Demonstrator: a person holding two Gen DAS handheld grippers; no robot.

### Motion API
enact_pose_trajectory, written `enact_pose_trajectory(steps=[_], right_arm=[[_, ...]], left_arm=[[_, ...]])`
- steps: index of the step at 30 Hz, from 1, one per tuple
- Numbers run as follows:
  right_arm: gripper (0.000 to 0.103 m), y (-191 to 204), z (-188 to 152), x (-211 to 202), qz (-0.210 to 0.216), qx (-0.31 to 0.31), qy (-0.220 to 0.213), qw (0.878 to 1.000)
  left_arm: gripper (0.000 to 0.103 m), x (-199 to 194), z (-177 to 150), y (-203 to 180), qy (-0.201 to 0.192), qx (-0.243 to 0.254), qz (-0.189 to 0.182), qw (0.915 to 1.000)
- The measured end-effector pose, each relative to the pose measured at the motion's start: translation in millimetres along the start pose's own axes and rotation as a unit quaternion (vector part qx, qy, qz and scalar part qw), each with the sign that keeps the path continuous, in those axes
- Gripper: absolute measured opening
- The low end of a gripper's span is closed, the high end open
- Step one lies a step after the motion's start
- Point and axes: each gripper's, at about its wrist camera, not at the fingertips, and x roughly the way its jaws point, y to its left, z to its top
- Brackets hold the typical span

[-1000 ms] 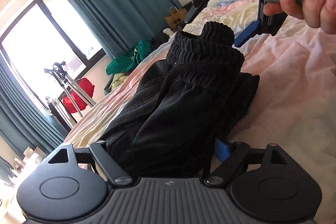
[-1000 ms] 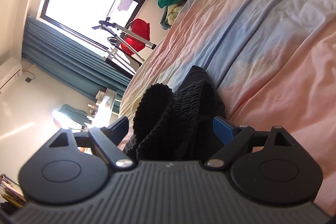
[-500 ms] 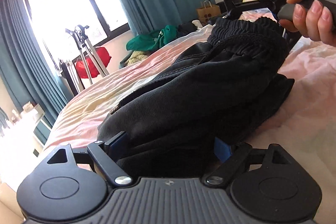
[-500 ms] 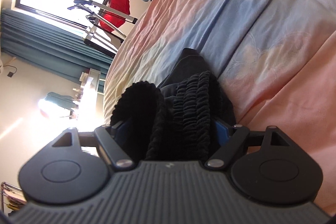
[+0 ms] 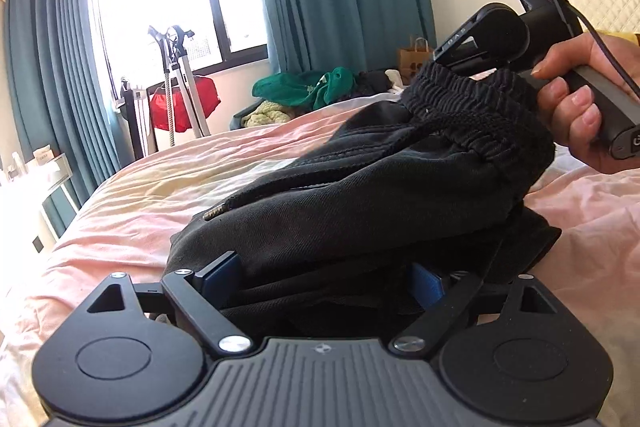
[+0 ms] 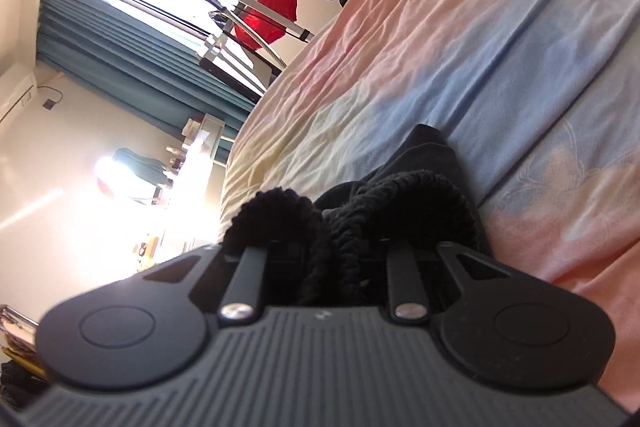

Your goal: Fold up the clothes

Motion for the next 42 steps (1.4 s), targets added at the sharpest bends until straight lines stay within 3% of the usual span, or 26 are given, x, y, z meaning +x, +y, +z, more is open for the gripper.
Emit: enact_pose_trajectory(steps=[5,8,10,14,18,20,22,23,24,25,27,31,34,38,42], right_arm=[[0.022,1.3,26.9,0.1,0.041,-0.013,-0.025,0.999],[0.022,-17.8,32.8,11.2,0.021,-0.021,-0.019,0.999],[0.022,-42.8,27.2,22.8,-0.007,0.0,-0.008,1.0],[0.022,-77.8,14.6,36.8,-0.022,0.054,0.014,0.998],[0.025,-57.9,9.4,24.7,-0.029,0.035,0.0,0.999],[0.032,-47.0,1.4,10.1,-0.048,0.023,-0.029,0.998],[0.061,-36.7,-9.1,-9.2,-0.075,0.013,-0.07,0.995],[0.069,-31.5,-14.3,-18.9,-0.088,0.008,-0.091,0.992],[0.083,-26.4,-19.5,-28.5,-0.101,0.003,-0.111,0.989],[0.089,-21.7,-24.7,-38.4,-0.111,-0.001,-0.131,0.985],[0.091,-18.7,-30.8,-57.7,-0.097,0.01,-0.157,0.983],[0.091,-14.7,-38.4,-91.0,-0.051,0.024,-0.179,0.982],[0.091,-11.4,-55.0,-111.7,-0.033,0.017,-0.176,0.984],[0.091,0.6,-77.3,-116.7,-0.081,-0.025,-0.16,0.984],[0.091,5.7,-90.9,-97.0,-0.115,-0.051,-0.114,0.986]], left_arm=[[0.089,7.7,1.8,-8.5,0.001,0.009,-0.022,0.9997],[0.091,11.8,0.7,-13.0,0.013,0.014,-0.048,0.9987],[0.094,14.8,0.6,-13.1,0.018,0.01,-0.055,0.9983],[0.095,18.7,-0.3,-13.3,0.019,0.006,-0.059,0.9981],[0.095,17.6,0.8,-7.4,0.019,-0.012,-0.062,0.9978],[0.095,12.9,3.2,-2.5,0.014,-0.03,-0.065,0.9974],[0.095,3.6,5.2,3.0,0.005,-0.05,-0.068,0.9964],[0.095,-1.0,6.2,5.8,0.0,-0.06,-0.07,0.9958],[0.095,-6.0,7.2,8.9,-0.005,-0.07,-0.069,0.9952],[0.095,-11.9,8.3,13.0,-0.012,-0.08,-0.067,0.9944],[0.098,-24.4,10.8,23.1,-0.024,-0.106,-0.07,0.9916],[0.103,-46.4,14.6,51.9,-0.042,-0.18,-0.087,0.9789],[0.103,-55.7,14.5,73.9,-0.045,-0.233,-0.067,0.9692],[0.103,-62.6,8.3,101.0,-0.029,-0.294,-0.02,0.9552],[0.103,-56.9,-10.0,130.0,0.003,-0.375,-0.022,0.9269]])
